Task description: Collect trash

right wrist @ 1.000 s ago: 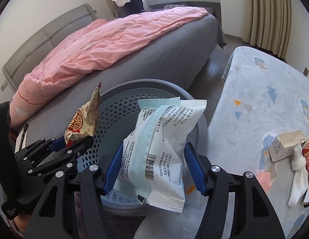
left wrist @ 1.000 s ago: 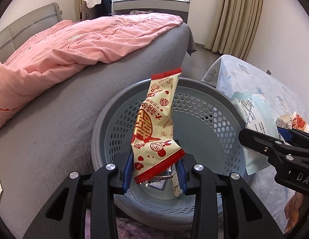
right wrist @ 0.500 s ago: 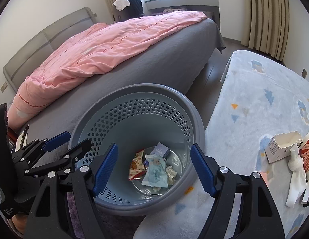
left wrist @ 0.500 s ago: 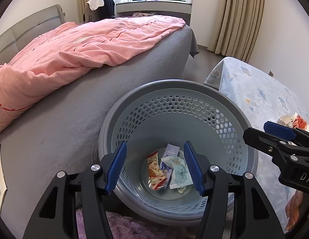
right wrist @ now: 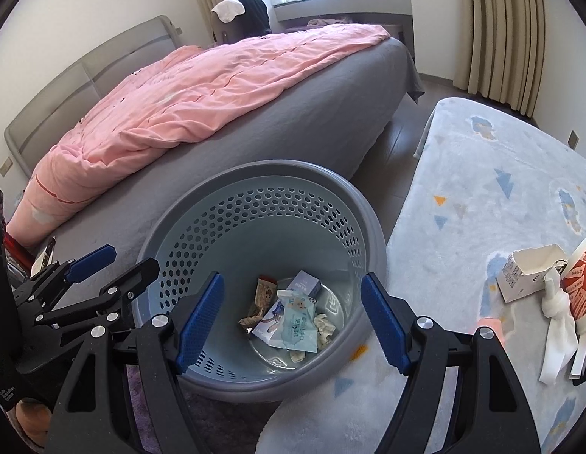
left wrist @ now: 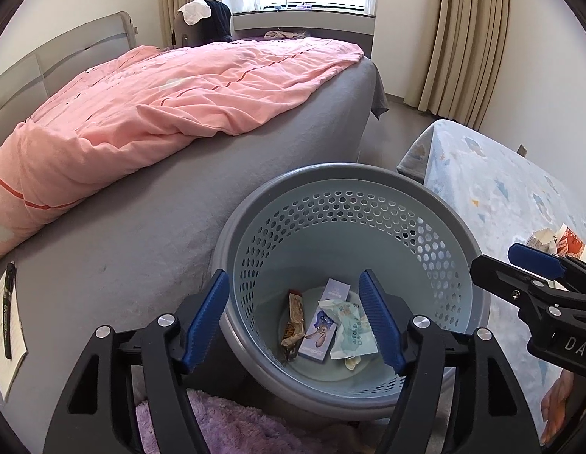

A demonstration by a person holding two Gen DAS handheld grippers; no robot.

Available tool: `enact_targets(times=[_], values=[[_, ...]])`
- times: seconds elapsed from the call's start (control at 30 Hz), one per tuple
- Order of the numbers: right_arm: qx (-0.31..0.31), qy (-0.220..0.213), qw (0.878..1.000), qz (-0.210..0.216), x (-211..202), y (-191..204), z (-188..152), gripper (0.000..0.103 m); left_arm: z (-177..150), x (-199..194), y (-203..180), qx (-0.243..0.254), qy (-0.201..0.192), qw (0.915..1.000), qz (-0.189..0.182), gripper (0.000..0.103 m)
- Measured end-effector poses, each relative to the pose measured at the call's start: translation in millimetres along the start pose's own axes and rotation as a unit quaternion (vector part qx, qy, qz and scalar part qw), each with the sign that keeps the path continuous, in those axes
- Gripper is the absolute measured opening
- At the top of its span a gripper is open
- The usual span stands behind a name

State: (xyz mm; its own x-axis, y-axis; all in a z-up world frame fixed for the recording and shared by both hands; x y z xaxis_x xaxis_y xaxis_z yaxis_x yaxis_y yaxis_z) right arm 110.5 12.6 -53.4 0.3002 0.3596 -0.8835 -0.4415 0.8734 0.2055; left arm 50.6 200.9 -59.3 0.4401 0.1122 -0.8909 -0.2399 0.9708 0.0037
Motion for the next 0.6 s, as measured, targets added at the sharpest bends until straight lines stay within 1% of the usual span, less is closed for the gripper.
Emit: enact_targets(times=[0.6], values=[[0.007,-0.001,1.000,-0.004,-10.0,-2.5,-14.3,0.075,-6.1,-21.2,-0.4,-0.004,-0.015,0.9998,0.011,0.072]])
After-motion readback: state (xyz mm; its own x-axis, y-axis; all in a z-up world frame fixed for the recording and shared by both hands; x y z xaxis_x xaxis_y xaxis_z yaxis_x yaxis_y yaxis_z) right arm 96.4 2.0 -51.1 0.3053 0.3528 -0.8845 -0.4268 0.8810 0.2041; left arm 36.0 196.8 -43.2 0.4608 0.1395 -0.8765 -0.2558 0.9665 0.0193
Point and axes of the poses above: each gripper's, at about its wrist camera, not at the fingertips, and x roughly the way its jaws point, y to its left, z to its top, the point moved 3 cm from there along x, roughly the way its jaws point, and after that the axes turned 14 degrees about y, right-handed, at the moved point
